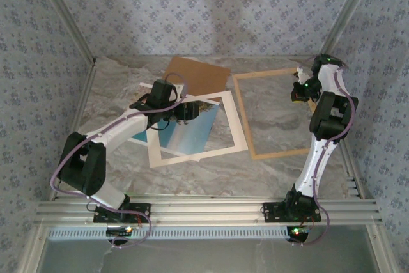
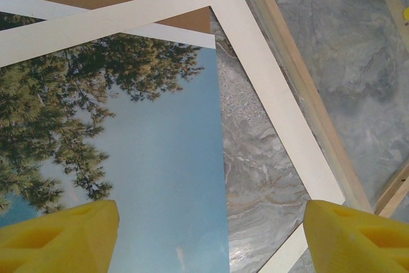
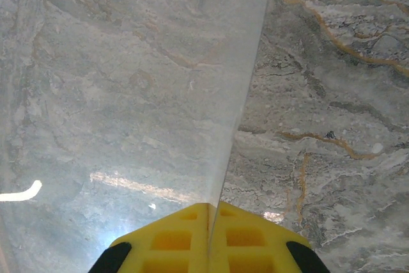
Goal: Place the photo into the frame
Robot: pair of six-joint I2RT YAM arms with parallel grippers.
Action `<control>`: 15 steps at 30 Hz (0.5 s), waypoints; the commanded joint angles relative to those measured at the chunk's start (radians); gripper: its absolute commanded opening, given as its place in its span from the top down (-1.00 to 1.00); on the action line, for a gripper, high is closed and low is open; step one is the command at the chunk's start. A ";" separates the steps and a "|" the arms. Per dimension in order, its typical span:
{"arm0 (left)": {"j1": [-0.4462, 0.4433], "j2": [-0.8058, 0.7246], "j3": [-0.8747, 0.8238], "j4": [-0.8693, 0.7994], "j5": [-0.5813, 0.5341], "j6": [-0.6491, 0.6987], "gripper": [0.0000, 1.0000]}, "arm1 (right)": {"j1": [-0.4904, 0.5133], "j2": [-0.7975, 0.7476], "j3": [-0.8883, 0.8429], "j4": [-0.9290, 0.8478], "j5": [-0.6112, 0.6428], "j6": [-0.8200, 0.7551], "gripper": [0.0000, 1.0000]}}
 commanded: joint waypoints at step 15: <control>-0.212 0.151 0.115 0.056 -0.142 0.057 -0.50 | -0.044 -0.269 -0.117 0.255 -0.423 0.265 1.00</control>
